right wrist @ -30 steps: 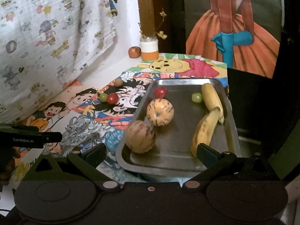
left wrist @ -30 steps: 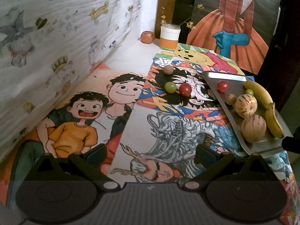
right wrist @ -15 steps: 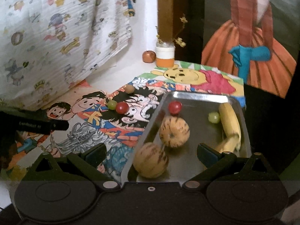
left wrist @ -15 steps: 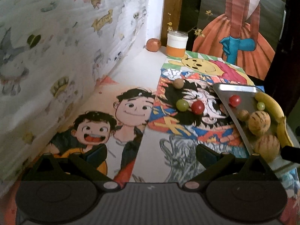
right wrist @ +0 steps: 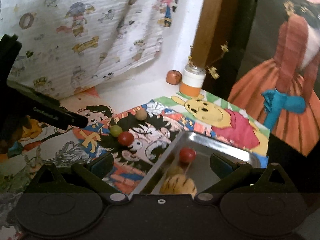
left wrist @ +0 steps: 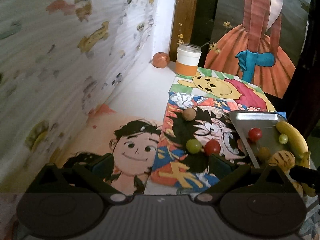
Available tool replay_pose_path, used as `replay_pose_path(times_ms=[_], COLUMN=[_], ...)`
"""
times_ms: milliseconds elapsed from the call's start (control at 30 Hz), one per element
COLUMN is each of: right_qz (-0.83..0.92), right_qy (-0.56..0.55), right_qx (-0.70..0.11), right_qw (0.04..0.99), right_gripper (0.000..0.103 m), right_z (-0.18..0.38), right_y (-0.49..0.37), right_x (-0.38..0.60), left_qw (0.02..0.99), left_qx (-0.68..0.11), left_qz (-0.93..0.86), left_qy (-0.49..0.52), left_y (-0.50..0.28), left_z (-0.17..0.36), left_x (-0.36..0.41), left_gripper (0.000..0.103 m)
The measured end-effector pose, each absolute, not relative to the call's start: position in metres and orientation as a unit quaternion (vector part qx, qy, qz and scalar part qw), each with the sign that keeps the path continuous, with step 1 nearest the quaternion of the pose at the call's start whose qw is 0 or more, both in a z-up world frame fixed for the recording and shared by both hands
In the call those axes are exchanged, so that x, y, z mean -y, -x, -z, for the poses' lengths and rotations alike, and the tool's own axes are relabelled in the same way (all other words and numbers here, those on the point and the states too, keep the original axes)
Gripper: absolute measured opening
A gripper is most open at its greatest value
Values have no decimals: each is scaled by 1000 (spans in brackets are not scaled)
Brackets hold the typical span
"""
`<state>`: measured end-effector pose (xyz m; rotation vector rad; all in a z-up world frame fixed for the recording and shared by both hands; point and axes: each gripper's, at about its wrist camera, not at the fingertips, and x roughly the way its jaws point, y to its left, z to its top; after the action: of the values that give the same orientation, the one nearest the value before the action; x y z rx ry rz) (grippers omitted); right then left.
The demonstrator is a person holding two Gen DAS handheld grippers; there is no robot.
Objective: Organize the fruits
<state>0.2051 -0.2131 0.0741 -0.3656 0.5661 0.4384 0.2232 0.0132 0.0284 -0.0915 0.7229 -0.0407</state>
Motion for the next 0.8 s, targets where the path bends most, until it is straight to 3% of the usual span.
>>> replay_pose_path(times_ms=[800], right_qz=[-343], right_qy=[320], right_qx=[-273], right_qw=[840], right_gripper=[99], right_z=[-45], right_y=[-267], right_x=[167], left_qw=[929], left_qx=[-367], left_qz=[32], left_qy=[17], left_y=[-281], left_z=[-6], left_x=[-26], left_gripper=[103])
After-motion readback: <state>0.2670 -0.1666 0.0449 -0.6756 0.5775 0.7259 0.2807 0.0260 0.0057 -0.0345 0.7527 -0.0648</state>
